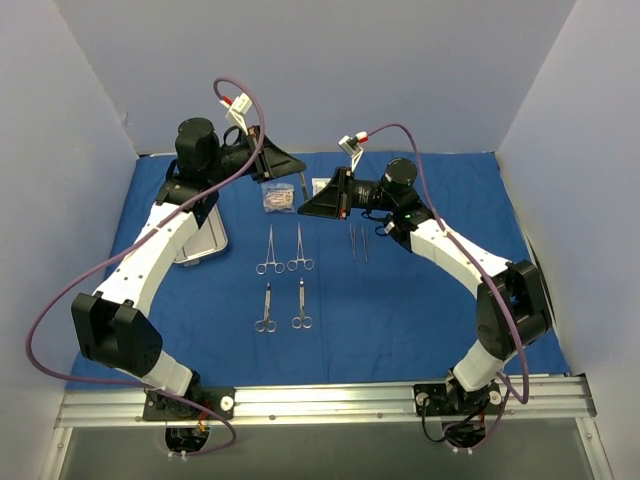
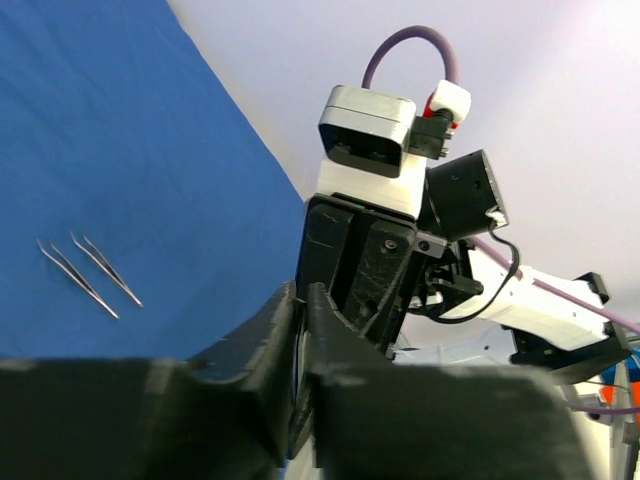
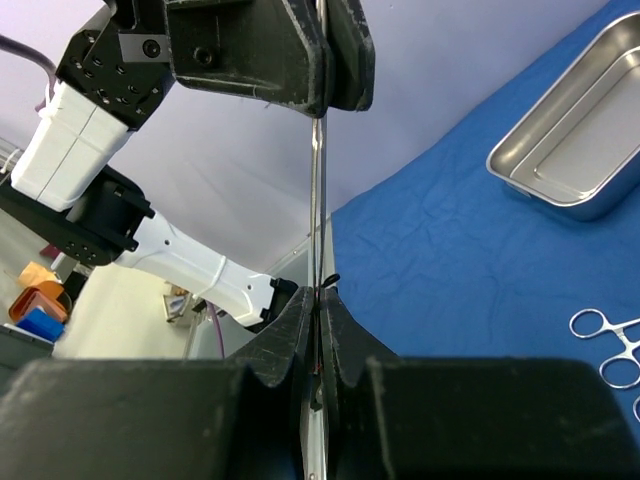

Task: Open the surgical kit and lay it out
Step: Place the medical item in the surgical kit.

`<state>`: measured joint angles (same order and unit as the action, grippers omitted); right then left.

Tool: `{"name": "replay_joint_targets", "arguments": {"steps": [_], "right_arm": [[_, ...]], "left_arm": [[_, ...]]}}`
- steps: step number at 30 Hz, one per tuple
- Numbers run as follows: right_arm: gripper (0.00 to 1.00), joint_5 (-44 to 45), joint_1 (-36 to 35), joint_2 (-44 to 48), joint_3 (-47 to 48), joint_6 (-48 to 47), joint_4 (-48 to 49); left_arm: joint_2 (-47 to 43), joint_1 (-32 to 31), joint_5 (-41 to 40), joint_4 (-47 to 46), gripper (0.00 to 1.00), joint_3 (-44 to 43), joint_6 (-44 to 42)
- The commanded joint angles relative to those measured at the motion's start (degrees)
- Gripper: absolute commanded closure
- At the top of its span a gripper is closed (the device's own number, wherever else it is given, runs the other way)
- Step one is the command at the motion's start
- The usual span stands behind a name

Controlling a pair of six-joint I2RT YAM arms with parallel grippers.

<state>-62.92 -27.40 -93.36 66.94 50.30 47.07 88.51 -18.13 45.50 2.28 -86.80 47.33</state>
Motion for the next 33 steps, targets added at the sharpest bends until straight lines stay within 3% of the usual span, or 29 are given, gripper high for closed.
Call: {"name": "replay_joint_targets", "arguments": {"steps": [1,5,7,8,10,11,13,14,17,22,26,33], "right_arm": [[1.00,-1.77,0.06,1.34,2.85,-0.91,1.97],[0.98,-1.77,0.06,1.16,3.02,-1.08,1.71],[0.90,-1.34,0.06,1.25,3.29,-1.61,0.92],[0.79,-1.25,0.06,1.34,3.37,-2.57,-0.39],[0.68,-0.63,0.15,2.04,4.25,-4.59,-3.19],[0.59,0.24,0.24,2.30,4.78,-8.43,-8.26],[0.51,1.91,0.33,3.27,7.23,-13.63,-14.95],[0.45,4.96,0.41,3.53,8.29,-19.83,-23.34],[0.37,13.21,0.42,4.77,13.03,-30.48,-38.30],[0.27,24.40,-0.28,6.52,15.77,-35.71,-46.80],[0.24,35.12,-3.97,7.32,16.47,-39.57,-51.72],[0.23,54.55,-13.63,8.37,16.82,-45.29,-53.93]], "left_arm": [[0.00,-0.15,2.06,-3.78,0.88,-0.91,-0.66],[-0.35,-0.15,1.09,-3.87,0.96,-1.00,-1.27],[-0.70,-0.15,0.30,-3.34,0.98,-1.08,-1.71],[-0.79,-0.15,-0.14,-2.99,0.98,-1.17,-2.41],[-1.14,-0.15,-2.16,-0.28,0.98,-1.52,-3.29],[-1.23,-0.24,-2.95,0.43,0.98,-1.79,-4.08],[-1.41,-0.33,-6.02,3.77,0.98,-3.10,-5.05],[-1.50,-0.59,-7.77,5.17,0.98,-3.63,-6.27],[-1.67,-2.17,-17.43,14.73,0.98,-7.05,-9.00],[1.04,-6.21,-39.64,30.74,0.98,-14.96,-8.23],[3.86,-8.76,-49.15,39.36,0.98,-21.19,-3.84],[8.86,-12.01,-56.20,49.29,0.98,-27.18,1.44]]}}
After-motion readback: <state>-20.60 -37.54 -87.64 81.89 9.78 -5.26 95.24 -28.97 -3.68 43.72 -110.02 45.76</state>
